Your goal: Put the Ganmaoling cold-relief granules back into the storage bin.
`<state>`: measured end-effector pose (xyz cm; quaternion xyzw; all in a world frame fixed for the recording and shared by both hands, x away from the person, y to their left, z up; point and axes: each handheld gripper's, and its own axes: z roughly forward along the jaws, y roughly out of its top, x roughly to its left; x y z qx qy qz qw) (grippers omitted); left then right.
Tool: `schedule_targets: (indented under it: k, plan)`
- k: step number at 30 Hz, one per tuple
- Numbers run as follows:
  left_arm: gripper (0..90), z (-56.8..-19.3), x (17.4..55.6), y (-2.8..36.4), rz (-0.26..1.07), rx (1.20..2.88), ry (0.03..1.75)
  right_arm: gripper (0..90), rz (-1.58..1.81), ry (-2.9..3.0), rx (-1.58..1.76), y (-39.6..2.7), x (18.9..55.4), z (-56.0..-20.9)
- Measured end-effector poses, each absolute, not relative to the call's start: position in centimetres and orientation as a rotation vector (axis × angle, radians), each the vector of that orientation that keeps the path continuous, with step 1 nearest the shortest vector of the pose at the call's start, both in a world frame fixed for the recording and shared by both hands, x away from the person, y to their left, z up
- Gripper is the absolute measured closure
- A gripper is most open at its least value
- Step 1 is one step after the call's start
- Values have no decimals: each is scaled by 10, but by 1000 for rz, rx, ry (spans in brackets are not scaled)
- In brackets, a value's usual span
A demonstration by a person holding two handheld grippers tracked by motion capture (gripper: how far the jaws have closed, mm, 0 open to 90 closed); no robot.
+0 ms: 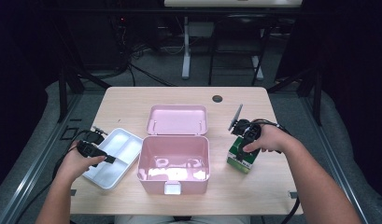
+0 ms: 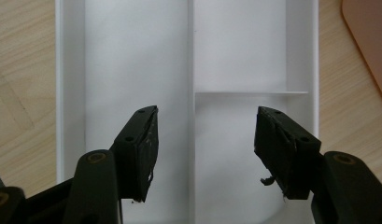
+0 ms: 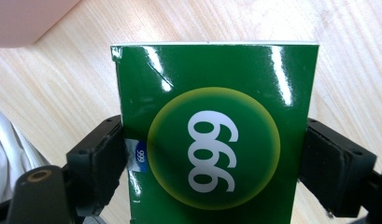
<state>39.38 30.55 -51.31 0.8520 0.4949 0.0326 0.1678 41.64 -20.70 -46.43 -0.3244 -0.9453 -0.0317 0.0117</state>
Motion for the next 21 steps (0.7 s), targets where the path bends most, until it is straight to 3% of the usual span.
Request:
schedule_targets:
  k: [10,21]
  plan:
    - [401,-513,393,306,90,2418,1411,158,-83,-2997,-966,-207,409,-437]
    - [401,-514,394,306,85,2426,1409,160,-85,-3125,-572,-201,397,-414]
